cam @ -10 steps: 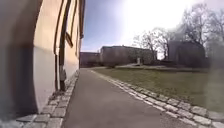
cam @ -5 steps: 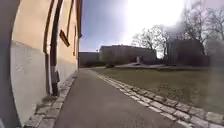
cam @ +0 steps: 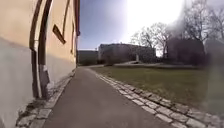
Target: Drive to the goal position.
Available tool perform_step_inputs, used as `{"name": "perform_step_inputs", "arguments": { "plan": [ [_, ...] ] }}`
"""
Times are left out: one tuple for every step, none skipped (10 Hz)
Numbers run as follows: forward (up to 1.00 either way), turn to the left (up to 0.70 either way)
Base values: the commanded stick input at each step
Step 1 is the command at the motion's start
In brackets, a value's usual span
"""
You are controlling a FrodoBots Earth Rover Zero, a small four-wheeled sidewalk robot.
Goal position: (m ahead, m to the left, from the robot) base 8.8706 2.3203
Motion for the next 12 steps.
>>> {"name": "perform_step_inputs", "arguments": {
  "plan": [
    [0.70,0.00],
    [0.70,0.00],
    [0.70,0.00],
    [0.70,0.00],
    [0.70,0.00],
    [0.70,0.00],
    [0.70,0.00],
    [0.70,0.00],
    [0.70,0.00],
    [0.70,0.00],
    [0.70,0.00],
    [0.70,0.00]
  ]
}}
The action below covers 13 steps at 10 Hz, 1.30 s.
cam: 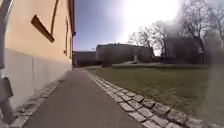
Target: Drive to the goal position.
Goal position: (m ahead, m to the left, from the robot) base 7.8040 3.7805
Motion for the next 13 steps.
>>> {"name": "perform_step_inputs", "arguments": {
  "plan": [
    [0.70,0.00],
    [0.70,0.00],
    [0.70,0.13],
    [0.70,0.35],
    [0.70,0.35],
    [0.70,0.35],
    [0.70,0.35],
    [0.70,0.35],
    [0.70,0.35],
    [0.70,0.35],
    [0.70,0.35],
    [0.70,0.28],
    [0.70,0.00]
  ]
}}
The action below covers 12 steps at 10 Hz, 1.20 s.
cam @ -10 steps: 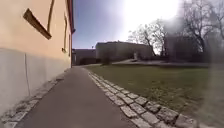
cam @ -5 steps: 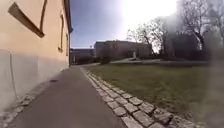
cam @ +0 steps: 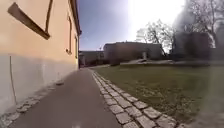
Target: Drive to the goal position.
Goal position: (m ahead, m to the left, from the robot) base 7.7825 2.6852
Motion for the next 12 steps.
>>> {"name": "perform_step_inputs", "arguments": {
  "plan": [
    [0.70,0.00],
    [0.70,0.00],
    [0.70,0.00],
    [0.70,0.00],
    [0.70,0.00],
    [0.70,0.00],
    [0.70,0.00],
    [0.70,0.00],
    [0.70,0.00],
    [0.70,0.00],
    [0.70,0.00],
    [0.70,0.00]
  ]
}}
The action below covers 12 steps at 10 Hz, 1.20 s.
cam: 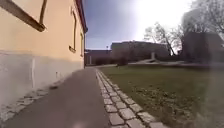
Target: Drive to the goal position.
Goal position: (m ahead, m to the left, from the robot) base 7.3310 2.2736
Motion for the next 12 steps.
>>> {"name": "perform_step_inputs", "arguments": {
  "plan": [
    [0.70,0.00],
    [0.70,0.00],
    [0.70,0.00],
    [0.70,0.15],
    [0.70,0.35],
    [0.70,0.35],
    [0.70,0.35],
    [0.70,0.35],
    [0.70,0.35],
    [0.70,0.35],
    [0.70,0.35],
    [0.70,0.35]
  ]
}}
